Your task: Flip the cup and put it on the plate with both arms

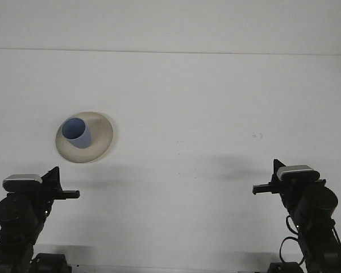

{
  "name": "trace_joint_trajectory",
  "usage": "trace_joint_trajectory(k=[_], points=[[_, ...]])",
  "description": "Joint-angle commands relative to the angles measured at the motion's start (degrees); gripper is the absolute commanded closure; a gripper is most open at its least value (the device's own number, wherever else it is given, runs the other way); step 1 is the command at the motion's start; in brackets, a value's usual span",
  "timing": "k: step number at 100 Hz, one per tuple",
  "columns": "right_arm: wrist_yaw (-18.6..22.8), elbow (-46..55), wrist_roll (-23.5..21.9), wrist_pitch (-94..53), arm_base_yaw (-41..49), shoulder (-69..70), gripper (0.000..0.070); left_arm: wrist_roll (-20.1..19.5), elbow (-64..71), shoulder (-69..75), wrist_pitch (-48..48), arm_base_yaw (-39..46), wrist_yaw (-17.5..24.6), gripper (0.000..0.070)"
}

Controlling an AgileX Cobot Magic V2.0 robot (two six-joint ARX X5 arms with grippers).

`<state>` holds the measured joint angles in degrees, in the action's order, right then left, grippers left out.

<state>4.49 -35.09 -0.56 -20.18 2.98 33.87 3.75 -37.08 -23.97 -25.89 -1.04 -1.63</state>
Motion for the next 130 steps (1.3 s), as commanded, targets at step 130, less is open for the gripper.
trace_joint_trajectory(k=[130], points=[[0.00, -0.44, -0.92, 0.92, 0.04, 0.24, 0.0700, -4.35, 36.28, 23.78, 39.17, 1.62, 0.13, 0.0688]])
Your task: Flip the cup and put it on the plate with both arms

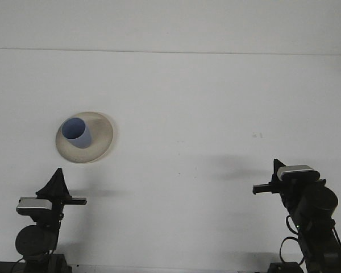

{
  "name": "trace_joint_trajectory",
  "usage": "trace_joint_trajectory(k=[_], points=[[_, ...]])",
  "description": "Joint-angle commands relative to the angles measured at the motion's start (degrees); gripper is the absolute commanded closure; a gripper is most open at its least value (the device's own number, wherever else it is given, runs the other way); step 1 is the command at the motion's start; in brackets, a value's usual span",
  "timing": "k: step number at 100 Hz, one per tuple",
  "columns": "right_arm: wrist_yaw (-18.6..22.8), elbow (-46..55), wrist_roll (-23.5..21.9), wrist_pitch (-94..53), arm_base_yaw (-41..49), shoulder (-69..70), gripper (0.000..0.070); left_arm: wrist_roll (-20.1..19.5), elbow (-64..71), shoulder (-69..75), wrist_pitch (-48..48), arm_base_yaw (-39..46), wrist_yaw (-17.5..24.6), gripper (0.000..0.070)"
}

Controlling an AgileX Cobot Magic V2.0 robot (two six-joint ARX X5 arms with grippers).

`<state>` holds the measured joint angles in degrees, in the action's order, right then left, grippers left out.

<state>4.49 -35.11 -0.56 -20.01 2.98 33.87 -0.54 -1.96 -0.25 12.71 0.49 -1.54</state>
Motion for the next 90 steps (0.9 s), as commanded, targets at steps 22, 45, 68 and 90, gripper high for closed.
trace_joint_trajectory(k=[22, 45, 68, 90], points=[[0.00, -0.42, -0.92, 0.74, 0.04, 0.24, 0.0700, -0.04, 1.16, 0.07, 0.46, 0.09, 0.02, 0.0688], [0.00, -0.42, -0.92, 0.74, 0.04, 0.24, 0.0700, -0.04, 1.16, 0.07, 0.46, 0.09, 0.02, 0.0688], [0.00, -0.42, -0.92, 0.74, 0.04, 0.24, 0.0700, -0.02, 1.16, 0.07, 0.46, 0.07, 0.02, 0.0688], [-0.74, 0.07, -0.85, 2.23, 0.00, -0.48, 0.0700, -0.04, 1.16, 0.07, 0.46, 0.09, 0.02, 0.0688]])
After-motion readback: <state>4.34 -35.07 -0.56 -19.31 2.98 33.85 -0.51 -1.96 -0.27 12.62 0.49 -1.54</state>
